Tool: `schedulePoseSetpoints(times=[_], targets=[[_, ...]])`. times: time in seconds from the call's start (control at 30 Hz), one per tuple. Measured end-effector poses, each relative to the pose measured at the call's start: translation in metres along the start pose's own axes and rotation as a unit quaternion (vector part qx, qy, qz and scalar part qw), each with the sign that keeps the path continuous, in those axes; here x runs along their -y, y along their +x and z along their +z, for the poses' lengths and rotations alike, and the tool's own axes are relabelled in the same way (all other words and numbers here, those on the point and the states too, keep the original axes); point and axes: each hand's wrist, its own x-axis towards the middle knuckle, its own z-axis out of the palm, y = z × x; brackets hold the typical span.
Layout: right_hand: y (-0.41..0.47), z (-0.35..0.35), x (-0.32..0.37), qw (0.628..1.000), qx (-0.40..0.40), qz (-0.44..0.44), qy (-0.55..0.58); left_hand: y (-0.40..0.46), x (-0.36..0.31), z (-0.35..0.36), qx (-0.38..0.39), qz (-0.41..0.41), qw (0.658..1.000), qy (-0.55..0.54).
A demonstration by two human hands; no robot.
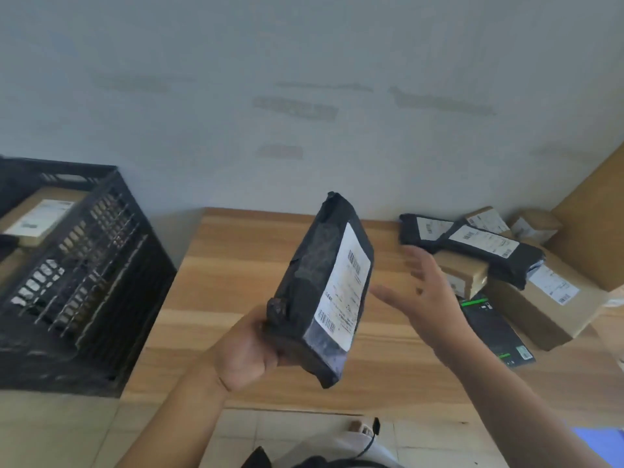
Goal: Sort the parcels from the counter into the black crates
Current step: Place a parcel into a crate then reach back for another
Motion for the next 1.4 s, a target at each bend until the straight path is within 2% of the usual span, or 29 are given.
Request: schedulePoseSetpoints(times=[0.03,0.07,0.13,0.17,0.23,0.33,0.43,0.53,0.6,0.67,0.7,0.77,0.87,0.97,1.17,1.4], targets=[[-0.004,0.003,0.016,0.99,0.019,-0.097,-0.101,-0.01,-0.006,-0.008,-0.03,-0.013,0.999,0.035],[-0.003,0.01,0.03,0.962,0.063,-0.188,-0.188,-0.018,-0.009,-0.02,-0.045,-0.017,0.996,0.073],[-0.003,0.027,0.058,0.854,0.164,-0.317,-0.378,-0.036,-0.017,-0.038,-0.07,-0.058,0.989,0.121],[-0.003,0.036,0.068,0.794,0.201,-0.349,-0.456,-0.042,-0.021,-0.045,-0.081,-0.077,0.984,0.14],[-0.003,0.056,0.083,0.705,0.245,-0.404,-0.529,-0.053,-0.03,-0.054,-0.057,-0.109,0.973,0.198],[-0.005,0.079,0.095,0.648,0.296,-0.423,-0.56,-0.068,-0.042,-0.06,-0.032,-0.118,0.961,0.25],[-0.008,0.091,0.098,0.659,0.33,-0.415,-0.534,-0.08,-0.048,-0.066,-0.028,-0.129,0.941,0.311],[-0.008,0.098,0.093,0.706,0.346,-0.389,-0.48,-0.093,-0.05,-0.074,-0.073,-0.099,0.945,0.303],[-0.001,0.097,0.085,0.784,0.33,-0.335,-0.405,-0.099,-0.05,-0.082,-0.168,-0.018,0.963,0.208],[0.009,0.093,0.074,0.878,0.299,-0.245,-0.283,-0.102,-0.046,-0.093,-0.29,0.097,0.949,0.082],[0.012,0.09,0.068,0.916,0.288,-0.191,-0.204,-0.104,-0.043,-0.096,-0.325,0.138,0.934,0.051],[0.016,0.085,0.056,0.953,0.284,-0.096,-0.049,-0.103,-0.033,-0.091,-0.325,0.168,0.929,0.064],[0.017,0.079,0.04,0.951,0.292,-0.012,0.096,-0.093,-0.014,-0.068,-0.275,0.131,0.94,0.156],[0.016,0.076,0.025,0.936,0.305,0.043,0.172,-0.077,0.0,-0.051,-0.254,0.121,0.936,0.21],[0.024,0.069,-0.009,0.922,0.321,0.071,0.206,-0.053,0.009,-0.021,-0.251,0.108,0.923,0.271],[0.045,0.061,-0.039,0.9,0.36,0.113,0.218,-0.029,0.028,-0.008,-0.303,0.087,0.917,0.245]])
